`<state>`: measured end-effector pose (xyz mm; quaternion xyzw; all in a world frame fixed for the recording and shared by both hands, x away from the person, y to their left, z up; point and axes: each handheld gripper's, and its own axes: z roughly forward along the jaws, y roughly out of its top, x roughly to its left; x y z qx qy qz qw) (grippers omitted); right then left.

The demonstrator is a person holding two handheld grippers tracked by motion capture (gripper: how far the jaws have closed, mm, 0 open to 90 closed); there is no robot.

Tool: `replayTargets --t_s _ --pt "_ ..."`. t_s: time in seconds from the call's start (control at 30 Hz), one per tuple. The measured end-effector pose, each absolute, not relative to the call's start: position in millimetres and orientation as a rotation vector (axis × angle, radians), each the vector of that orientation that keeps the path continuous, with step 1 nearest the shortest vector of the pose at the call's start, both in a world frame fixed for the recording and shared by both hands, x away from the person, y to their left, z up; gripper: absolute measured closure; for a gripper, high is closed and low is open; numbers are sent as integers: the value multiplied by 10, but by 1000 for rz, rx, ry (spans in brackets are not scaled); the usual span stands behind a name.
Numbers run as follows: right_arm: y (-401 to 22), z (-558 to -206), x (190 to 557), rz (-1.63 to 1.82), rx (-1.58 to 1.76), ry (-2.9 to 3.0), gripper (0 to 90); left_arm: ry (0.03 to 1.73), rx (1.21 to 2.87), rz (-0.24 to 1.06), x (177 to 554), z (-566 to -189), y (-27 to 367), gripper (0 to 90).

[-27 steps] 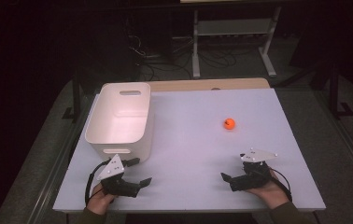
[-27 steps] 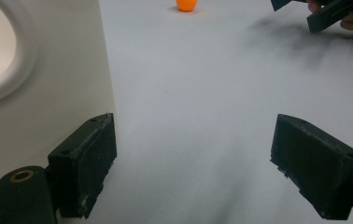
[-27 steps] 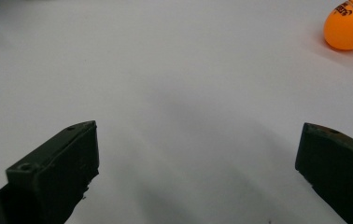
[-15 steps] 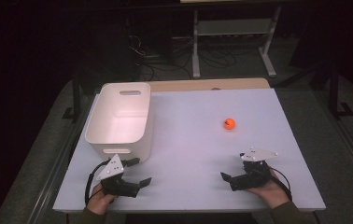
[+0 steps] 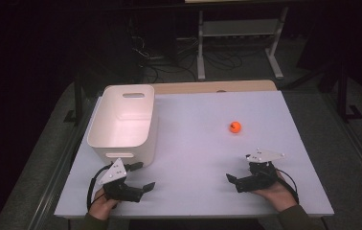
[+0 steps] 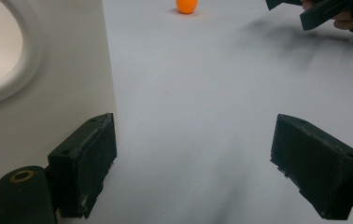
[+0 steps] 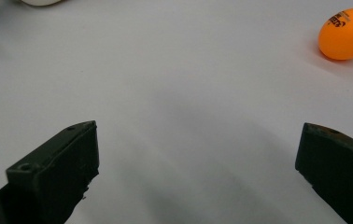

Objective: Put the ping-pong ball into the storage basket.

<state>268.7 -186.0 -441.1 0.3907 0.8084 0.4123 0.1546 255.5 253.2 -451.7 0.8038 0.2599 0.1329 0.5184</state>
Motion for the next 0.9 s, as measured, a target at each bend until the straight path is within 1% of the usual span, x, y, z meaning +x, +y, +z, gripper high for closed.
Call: replayTargets --t_s 0.9 --pt "-1811 -4368 2765 1163 1099 2322 0 617 1941 331 2554 -4516 2519 141"
